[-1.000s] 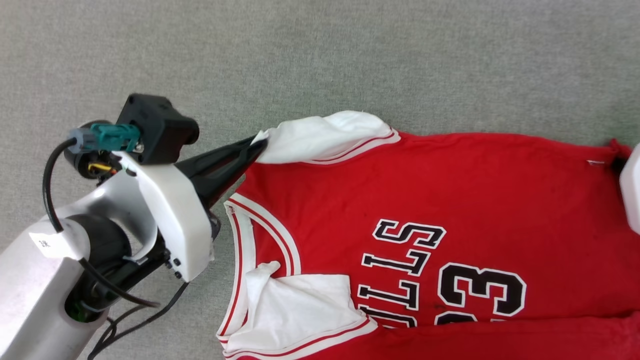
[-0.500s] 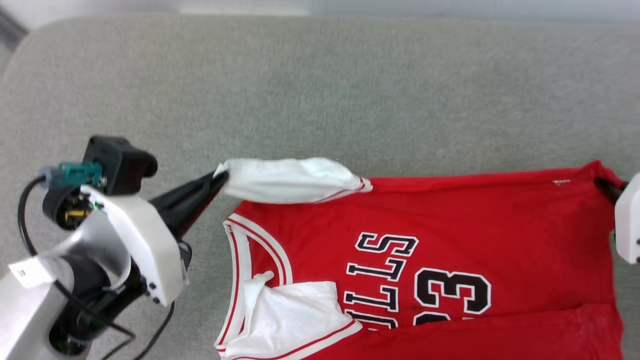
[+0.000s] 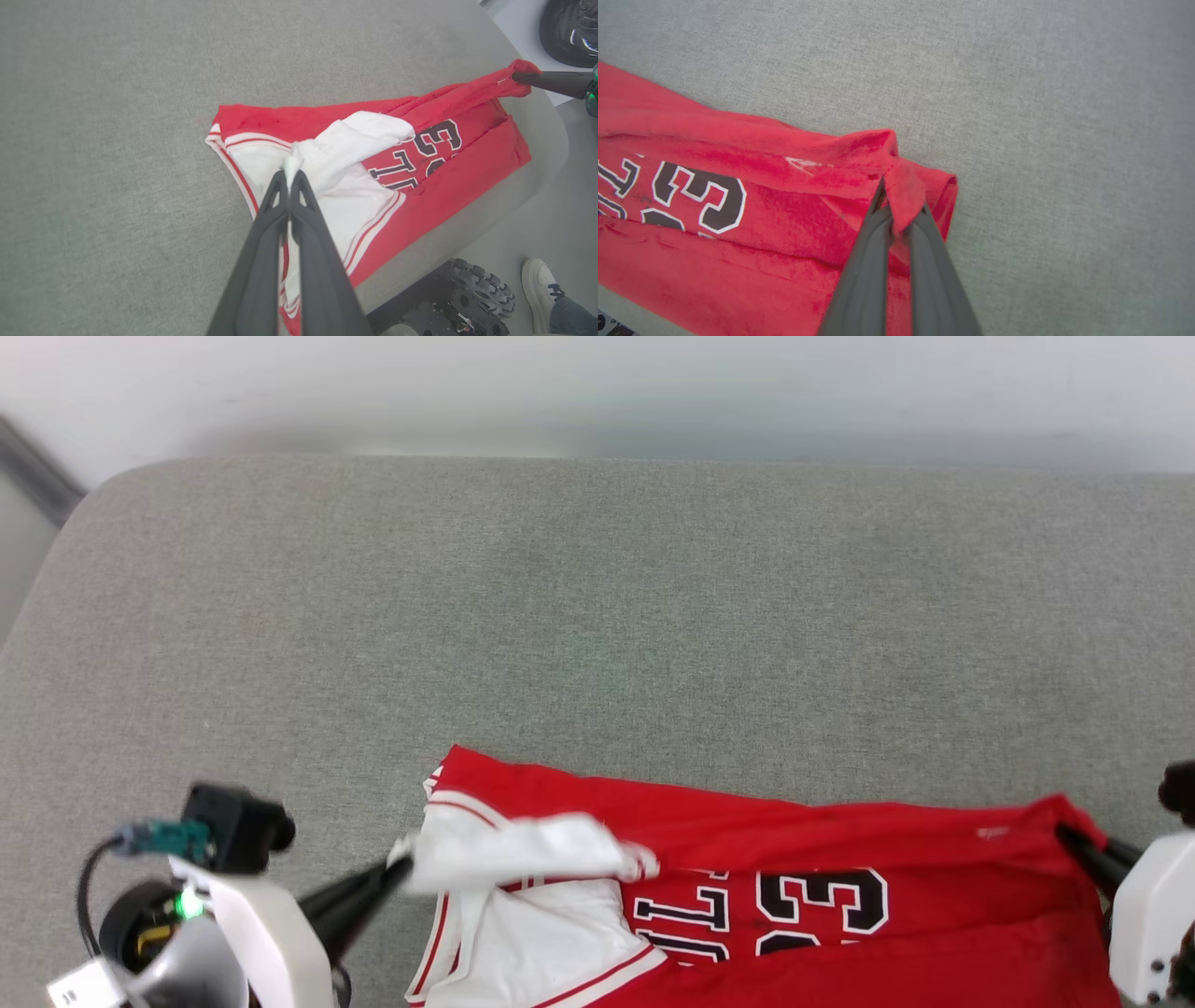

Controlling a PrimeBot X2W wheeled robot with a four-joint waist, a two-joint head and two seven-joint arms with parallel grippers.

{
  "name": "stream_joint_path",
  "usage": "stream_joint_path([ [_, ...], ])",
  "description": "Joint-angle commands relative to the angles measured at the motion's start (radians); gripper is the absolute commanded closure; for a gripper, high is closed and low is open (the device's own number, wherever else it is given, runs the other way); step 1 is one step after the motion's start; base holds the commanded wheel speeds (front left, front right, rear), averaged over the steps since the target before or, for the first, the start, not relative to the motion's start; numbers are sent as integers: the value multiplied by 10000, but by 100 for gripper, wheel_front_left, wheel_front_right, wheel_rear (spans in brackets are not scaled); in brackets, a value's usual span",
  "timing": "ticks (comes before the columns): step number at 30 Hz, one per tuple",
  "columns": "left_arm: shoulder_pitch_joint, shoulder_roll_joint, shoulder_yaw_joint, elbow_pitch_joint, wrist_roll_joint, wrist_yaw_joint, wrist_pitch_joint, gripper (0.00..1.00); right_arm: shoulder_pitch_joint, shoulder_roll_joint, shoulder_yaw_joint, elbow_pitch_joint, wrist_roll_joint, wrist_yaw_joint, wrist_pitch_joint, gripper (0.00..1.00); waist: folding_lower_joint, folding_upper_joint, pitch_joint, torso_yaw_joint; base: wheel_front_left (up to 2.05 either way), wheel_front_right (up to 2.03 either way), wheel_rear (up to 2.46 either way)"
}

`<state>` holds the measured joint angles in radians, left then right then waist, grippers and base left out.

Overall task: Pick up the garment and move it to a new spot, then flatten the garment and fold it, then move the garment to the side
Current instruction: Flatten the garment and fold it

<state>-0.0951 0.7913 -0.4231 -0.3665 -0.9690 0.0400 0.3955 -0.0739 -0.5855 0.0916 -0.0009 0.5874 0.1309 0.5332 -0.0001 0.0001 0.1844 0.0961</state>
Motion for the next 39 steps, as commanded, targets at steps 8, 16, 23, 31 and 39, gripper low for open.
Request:
stream_joint_path([
  [8,1254,277,-582,505,-191,-56,320,100,1043,-560,659,-138,-121,-5,-457,100,1,-1,121,-20,0,0,0],
  [16,833,-199,-1383,1642,481,-422,336,100,941,-1368,1752,339,-539,-5,-1009,100,1,-1,270,1,0,0,0],
  [23,469,-792,-1714,2492,679,-746,61,100,717,-1845,2525,770,-476,-5,-1314,100,1,-1,398,-29,0,0,0],
  [31,217,-1171,-1859,3119,924,-963,-372,0,365,-1705,3143,1338,-321,-4,-1621,0,1,-1,286,-32,0,0,0],
  [39,290,-1426,-1589,3039,1057,-1046,-1456,0,79,-1525,2833,1048,51,-4,-1713,0,1,-1,-352,-115,0,0,0],
])
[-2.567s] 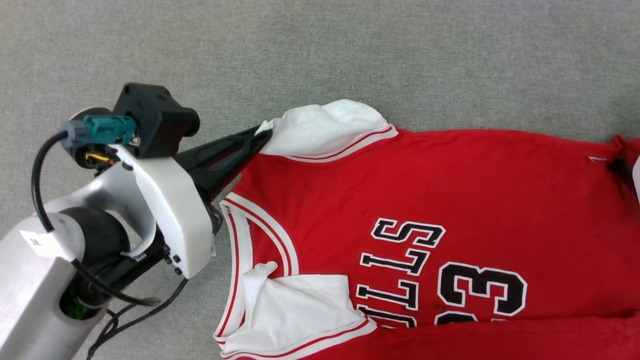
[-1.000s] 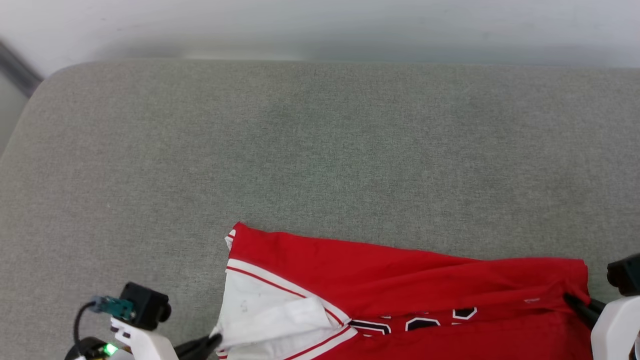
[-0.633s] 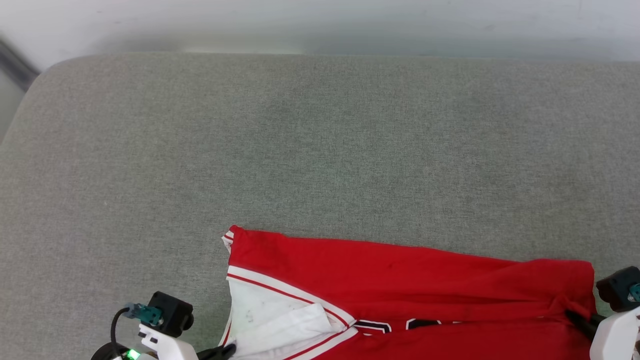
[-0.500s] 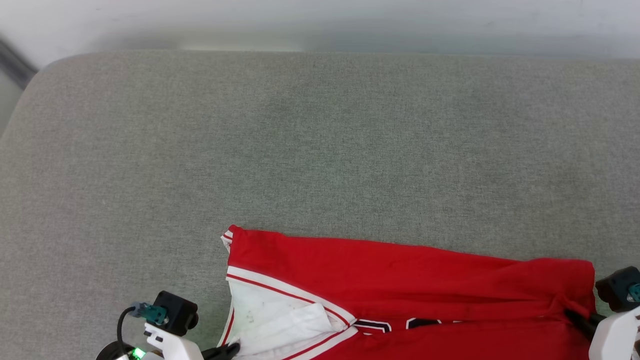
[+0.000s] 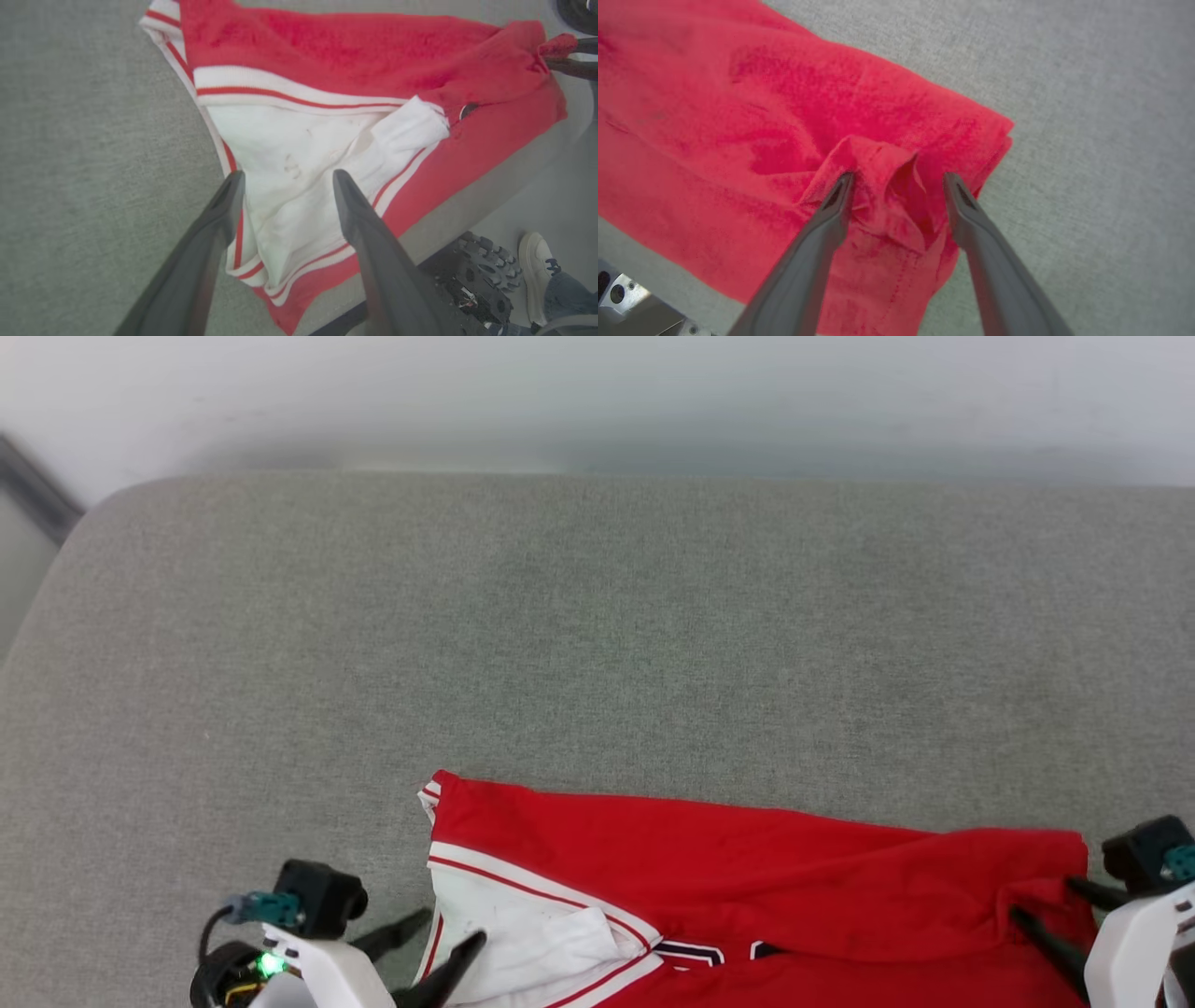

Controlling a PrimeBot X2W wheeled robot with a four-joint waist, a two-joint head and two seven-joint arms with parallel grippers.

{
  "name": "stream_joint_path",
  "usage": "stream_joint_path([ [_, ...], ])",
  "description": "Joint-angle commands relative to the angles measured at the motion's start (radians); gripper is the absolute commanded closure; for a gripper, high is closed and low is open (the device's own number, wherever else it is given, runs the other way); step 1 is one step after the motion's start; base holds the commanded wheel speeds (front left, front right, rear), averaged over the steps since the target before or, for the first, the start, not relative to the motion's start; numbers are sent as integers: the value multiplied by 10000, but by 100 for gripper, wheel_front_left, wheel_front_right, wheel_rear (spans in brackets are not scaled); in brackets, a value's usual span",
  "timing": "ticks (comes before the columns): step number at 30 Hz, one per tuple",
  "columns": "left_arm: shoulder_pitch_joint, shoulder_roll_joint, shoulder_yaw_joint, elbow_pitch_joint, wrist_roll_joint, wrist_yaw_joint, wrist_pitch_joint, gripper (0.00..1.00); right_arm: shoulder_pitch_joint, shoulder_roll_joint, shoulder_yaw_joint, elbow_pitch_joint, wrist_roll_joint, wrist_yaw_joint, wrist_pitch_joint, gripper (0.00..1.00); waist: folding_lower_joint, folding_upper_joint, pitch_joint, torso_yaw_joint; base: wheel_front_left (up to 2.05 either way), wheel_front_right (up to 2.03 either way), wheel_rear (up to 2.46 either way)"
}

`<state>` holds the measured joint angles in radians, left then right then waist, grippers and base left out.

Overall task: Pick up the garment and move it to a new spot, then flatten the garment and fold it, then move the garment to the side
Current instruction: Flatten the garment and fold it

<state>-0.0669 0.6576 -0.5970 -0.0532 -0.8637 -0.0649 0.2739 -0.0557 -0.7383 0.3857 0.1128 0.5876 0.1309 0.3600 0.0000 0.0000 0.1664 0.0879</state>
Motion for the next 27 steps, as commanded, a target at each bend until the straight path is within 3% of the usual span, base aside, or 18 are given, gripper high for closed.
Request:
stream_joint_path([
  [1,0,-128,260,-162,25,39,-470,0,-119,57,-248,-192,140,-4,72,0,0,0,-248,-39,0,0,0],
  [7,-10,-362,981,-372,569,409,-2245,0,102,763,-1689,-766,533,-4,587,0,0,0,-535,-47,0,0,0],
  [16,646,-1143,2187,-418,1006,1379,-4931,0,1174,3125,-4573,-1704,620,-4,2364,0,0,0,-605,50,0,0,0],
  [21,830,-1540,2743,-389,1047,1214,-5322,0,1533,4038,-5471,-1812,122,-2,2742,0,0,0,-528,167,0,0,0],
  [27,995,-2217,3572,-540,2121,894,-5402,0,1593,4973,-6563,-1479,-686,-2,2848,0,0,0,-369,329,0,0,0],
])
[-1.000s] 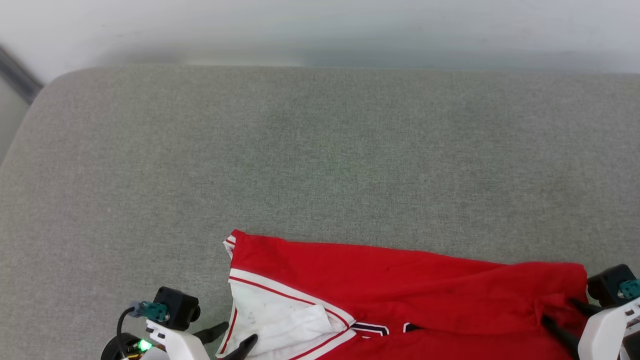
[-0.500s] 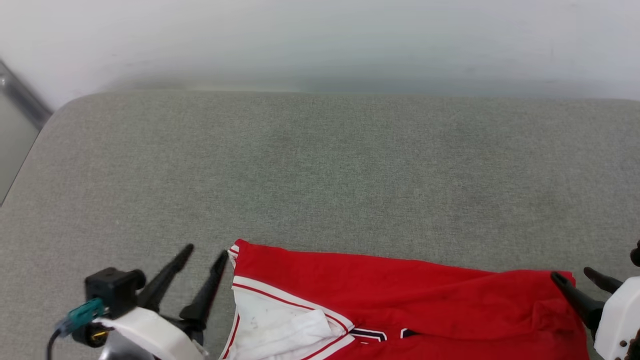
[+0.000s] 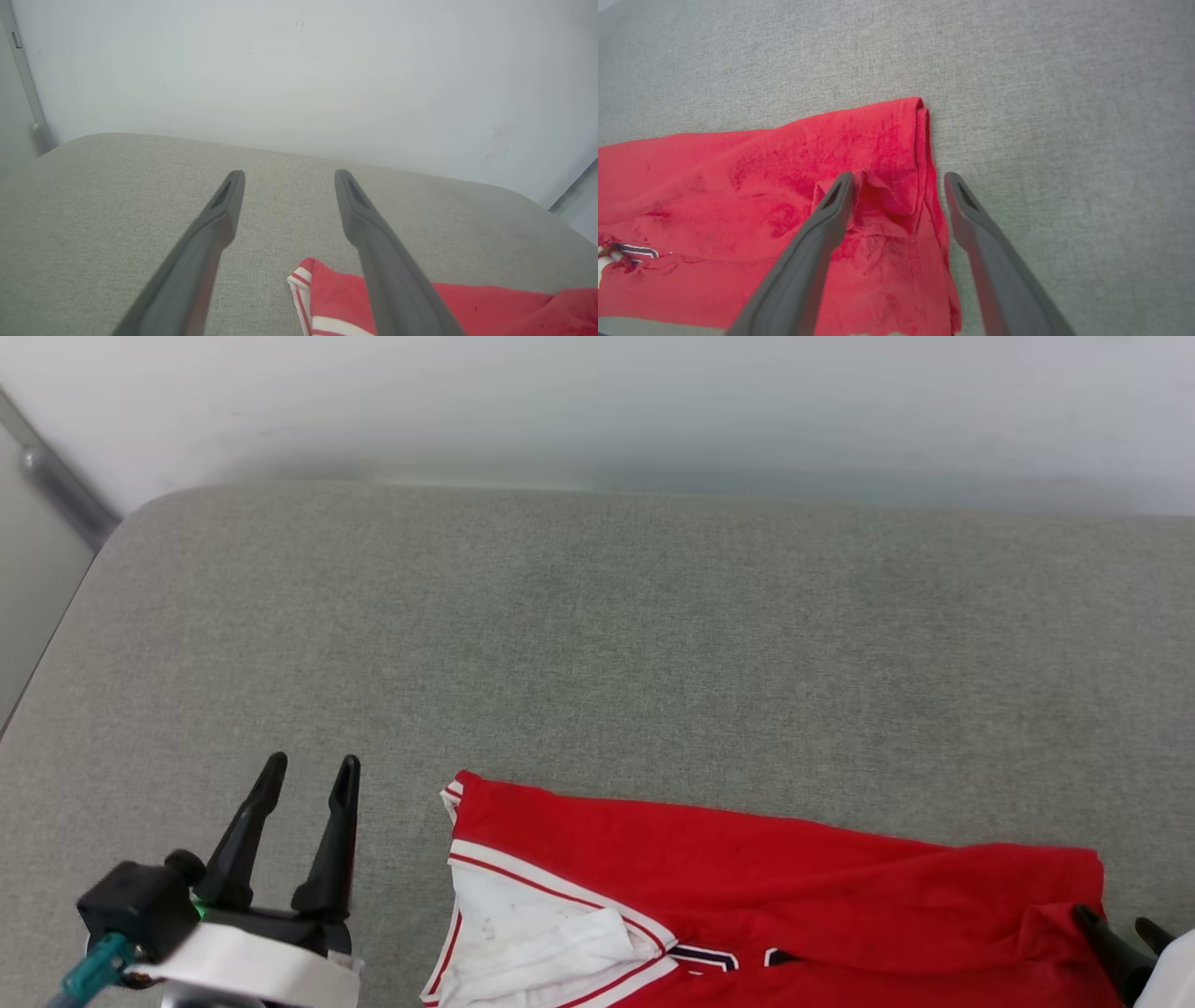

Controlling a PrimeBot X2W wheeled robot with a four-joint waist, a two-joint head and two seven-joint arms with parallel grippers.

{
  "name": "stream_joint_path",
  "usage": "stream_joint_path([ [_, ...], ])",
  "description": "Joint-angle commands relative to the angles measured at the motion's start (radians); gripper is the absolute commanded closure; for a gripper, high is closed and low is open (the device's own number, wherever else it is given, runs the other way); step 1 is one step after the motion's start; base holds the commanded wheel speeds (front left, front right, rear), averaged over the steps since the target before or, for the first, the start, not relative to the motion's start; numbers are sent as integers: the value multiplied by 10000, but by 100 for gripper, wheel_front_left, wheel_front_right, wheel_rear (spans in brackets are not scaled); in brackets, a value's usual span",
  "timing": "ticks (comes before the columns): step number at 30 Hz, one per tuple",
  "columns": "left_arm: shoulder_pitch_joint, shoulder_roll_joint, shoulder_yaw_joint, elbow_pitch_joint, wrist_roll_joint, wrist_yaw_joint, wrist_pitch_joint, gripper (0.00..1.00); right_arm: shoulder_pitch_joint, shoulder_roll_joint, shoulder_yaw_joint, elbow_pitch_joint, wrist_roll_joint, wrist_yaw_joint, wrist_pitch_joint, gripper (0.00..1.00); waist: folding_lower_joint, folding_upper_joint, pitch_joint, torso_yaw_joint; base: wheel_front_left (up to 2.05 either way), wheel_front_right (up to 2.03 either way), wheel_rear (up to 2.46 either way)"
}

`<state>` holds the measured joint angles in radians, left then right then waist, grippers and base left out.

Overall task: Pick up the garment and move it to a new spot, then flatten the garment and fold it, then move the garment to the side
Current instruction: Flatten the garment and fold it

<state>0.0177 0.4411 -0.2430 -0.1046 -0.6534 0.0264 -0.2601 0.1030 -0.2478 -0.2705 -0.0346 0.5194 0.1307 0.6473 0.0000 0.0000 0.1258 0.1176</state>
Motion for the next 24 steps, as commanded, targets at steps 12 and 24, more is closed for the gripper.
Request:
stream_joint_path([
  [12,284,-1281,947,342,1810,-929,-69,0,-225,960,-843,1206,-657,-2,6,0,0,0,662,478,0,0,0],
  [24,131,-1782,1371,764,2328,-1414,-70,0,231,1787,395,2339,-109,61,314,0,0,0,788,714,0,0,0],
])
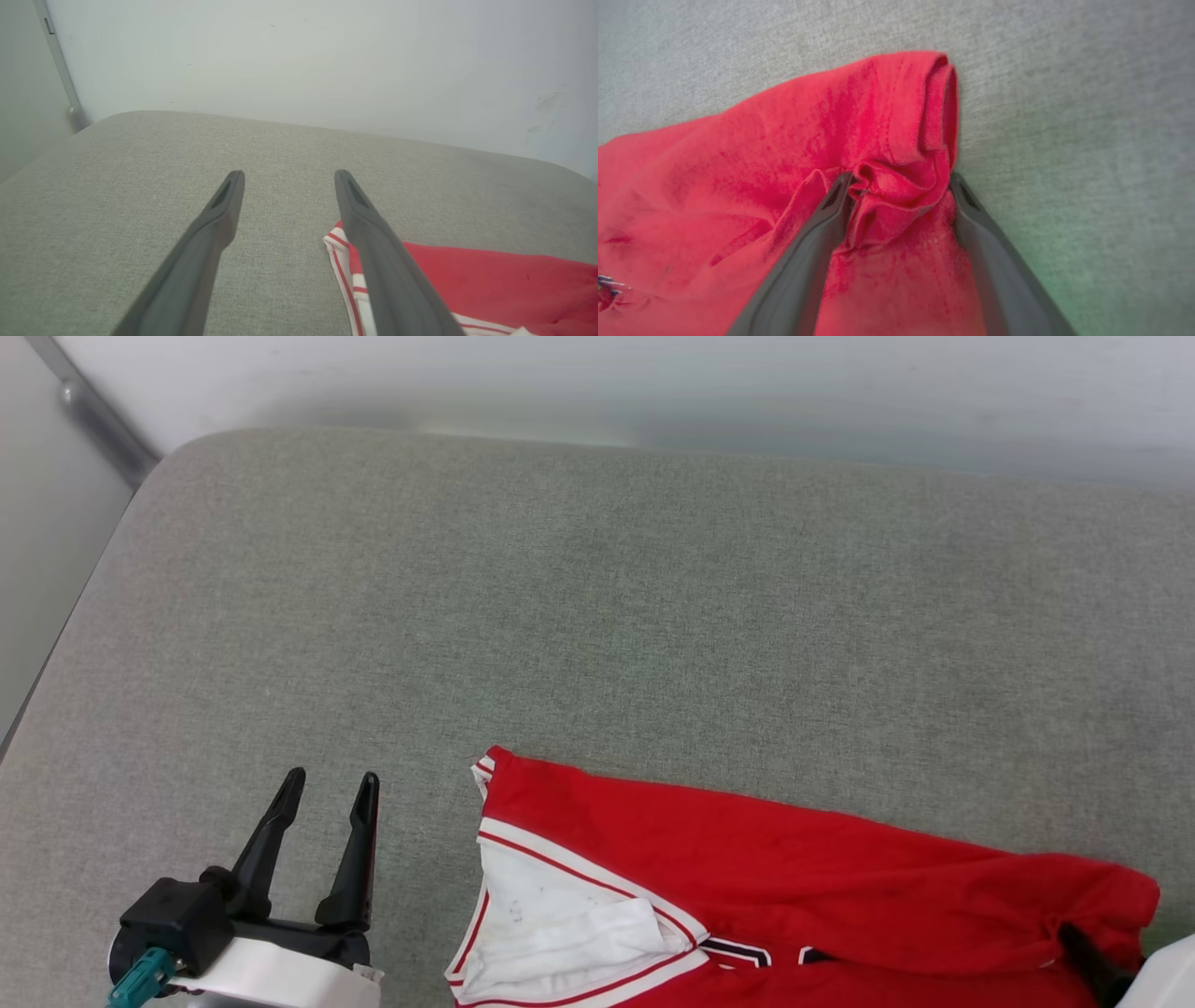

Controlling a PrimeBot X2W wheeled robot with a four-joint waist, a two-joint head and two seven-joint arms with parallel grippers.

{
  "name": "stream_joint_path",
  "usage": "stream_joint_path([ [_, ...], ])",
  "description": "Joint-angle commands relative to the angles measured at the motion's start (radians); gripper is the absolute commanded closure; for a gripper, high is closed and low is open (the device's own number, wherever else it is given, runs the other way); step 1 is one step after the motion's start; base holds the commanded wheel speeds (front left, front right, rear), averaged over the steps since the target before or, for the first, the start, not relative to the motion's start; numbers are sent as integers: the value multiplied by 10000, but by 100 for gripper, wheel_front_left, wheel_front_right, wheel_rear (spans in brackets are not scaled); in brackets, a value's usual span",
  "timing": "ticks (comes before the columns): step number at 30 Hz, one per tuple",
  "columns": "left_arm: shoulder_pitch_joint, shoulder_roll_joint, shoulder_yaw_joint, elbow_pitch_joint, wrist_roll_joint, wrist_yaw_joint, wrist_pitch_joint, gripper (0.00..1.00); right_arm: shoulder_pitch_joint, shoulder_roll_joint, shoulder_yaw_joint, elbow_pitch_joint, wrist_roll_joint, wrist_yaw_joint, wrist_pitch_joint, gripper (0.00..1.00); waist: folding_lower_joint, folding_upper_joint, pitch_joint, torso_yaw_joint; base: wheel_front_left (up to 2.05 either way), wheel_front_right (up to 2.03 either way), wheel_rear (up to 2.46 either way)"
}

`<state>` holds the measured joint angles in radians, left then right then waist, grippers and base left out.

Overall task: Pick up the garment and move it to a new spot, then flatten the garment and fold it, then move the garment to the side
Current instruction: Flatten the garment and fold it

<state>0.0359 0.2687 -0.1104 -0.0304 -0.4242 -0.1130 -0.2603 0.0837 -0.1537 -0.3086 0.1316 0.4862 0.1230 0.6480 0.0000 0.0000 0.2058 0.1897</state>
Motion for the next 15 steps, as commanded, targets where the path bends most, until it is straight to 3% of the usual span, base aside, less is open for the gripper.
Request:
stream_joint_path([
  [1,-44,-70,60,51,71,-45,-68,0,410,859,873,712,273,138,243,0,0,0,-45,-18,0,0,0],
  [2,-30,-76,66,83,81,-68,-68,0,412,858,950,759,330,138,202,0,0,0,-89,-35,0,0,0],
  [3,-15,-75,69,106,104,-90,-68,0,395,793,1069,754,317,139,87,51,0,0,-126,-51,0,0,0],
  [5,-6,-52,76,143,148,-105,-69,0,235,627,1032,715,293,139,-333,100,0,0,-218,-97,0,0,0],
  [15,173,82,40,193,158,-150,-69,0,-354,-393,349,797,-85,64,-1766,100,0,0,-494,-366,0,0,0],
])
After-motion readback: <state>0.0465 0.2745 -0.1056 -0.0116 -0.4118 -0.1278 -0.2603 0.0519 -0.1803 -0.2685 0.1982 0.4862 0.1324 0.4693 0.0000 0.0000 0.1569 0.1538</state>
